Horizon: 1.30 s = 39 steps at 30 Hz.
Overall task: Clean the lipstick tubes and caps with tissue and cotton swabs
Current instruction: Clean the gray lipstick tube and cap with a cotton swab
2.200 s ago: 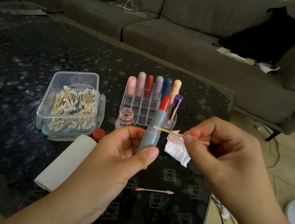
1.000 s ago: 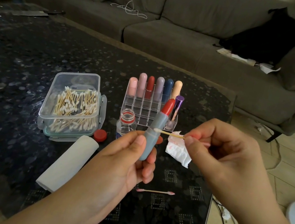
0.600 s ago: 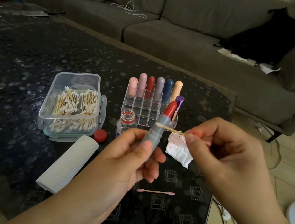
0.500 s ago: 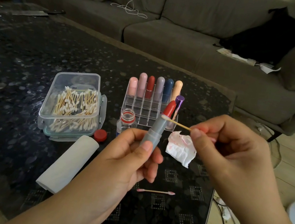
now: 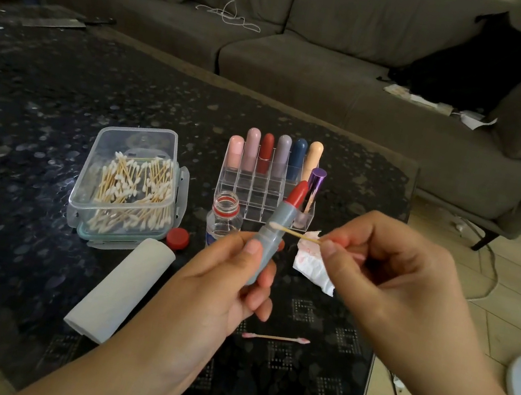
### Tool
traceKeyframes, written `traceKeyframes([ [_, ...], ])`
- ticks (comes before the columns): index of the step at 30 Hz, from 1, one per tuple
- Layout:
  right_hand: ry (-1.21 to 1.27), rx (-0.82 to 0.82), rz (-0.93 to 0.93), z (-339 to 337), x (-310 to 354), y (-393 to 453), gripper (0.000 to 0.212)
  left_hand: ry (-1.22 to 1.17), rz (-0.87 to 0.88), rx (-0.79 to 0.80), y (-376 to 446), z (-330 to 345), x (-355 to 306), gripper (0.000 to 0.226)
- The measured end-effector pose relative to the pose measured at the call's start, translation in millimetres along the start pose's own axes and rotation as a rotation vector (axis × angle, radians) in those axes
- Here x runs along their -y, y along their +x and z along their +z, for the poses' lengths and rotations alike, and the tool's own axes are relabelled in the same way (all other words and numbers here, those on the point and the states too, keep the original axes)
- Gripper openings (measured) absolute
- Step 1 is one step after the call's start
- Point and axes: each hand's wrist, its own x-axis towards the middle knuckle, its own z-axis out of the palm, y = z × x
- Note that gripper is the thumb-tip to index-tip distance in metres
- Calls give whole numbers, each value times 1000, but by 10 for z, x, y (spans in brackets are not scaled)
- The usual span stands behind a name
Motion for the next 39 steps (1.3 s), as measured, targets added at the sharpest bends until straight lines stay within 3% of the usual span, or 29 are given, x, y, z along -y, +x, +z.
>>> traceKeyframes([
  [10,-32,30,-7,7,6,-6,6,59,52,-27,-5,-16,-32,25],
  [17,8,-92,-24,3,3,0,5,111,78,-59,7,-15,-20,38],
  [24,-2,11,-31,22,-4,-3,14,145,102,-42,-7,-11,-14,34],
  [29,22,-75,-34,-5,-3,5,8,129,83,4,-29,19,-36,35],
  [39,-47,26,-42,38,16,-20,12,-38,47,-64,-25,38,-55,22],
])
